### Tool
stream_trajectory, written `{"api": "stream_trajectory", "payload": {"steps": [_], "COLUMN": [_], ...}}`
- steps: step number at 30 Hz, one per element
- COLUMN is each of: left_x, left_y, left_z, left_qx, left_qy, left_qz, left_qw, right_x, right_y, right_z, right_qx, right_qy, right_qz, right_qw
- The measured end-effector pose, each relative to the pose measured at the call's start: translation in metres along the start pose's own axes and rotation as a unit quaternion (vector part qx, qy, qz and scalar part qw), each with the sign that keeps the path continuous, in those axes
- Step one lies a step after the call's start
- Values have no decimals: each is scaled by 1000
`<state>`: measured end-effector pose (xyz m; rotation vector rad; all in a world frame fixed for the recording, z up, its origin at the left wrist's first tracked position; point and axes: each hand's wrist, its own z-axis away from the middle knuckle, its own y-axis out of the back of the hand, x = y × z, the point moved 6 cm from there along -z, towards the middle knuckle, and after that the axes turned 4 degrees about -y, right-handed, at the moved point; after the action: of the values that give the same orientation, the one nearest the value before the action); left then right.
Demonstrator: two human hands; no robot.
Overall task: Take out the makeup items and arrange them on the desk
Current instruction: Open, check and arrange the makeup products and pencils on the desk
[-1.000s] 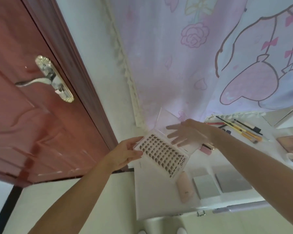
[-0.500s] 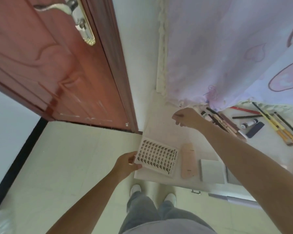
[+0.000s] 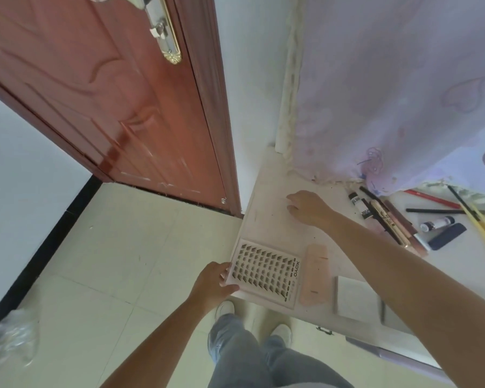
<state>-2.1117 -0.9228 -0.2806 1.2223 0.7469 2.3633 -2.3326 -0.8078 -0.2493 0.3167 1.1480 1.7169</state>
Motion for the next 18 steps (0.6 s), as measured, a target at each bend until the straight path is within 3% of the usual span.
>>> {"api": "stream_trajectory", "payload": {"steps": [3, 7, 12, 18], "left_x": [4, 6, 7, 33], "left_y": [-1, -3, -4, 3], "left_z": [3, 4, 5, 9], "left_qx": [5, 13, 11, 58], "left_qy": [-12, -24, -26, -43], "left_qz": [-44, -85, -114, -199], "left_qw": [999, 996, 993, 977], "right_x": [7, 29, 48, 54], "right_y": [-2, -5, -45, -45], "right_z": [6, 41, 72, 72], "right_qx": [23, 105, -4, -10], "right_qy": [18, -48, -169, -187], "right_qz": [8, -33, -47, -195], "right_qw": [1000, 993, 984, 963]}}
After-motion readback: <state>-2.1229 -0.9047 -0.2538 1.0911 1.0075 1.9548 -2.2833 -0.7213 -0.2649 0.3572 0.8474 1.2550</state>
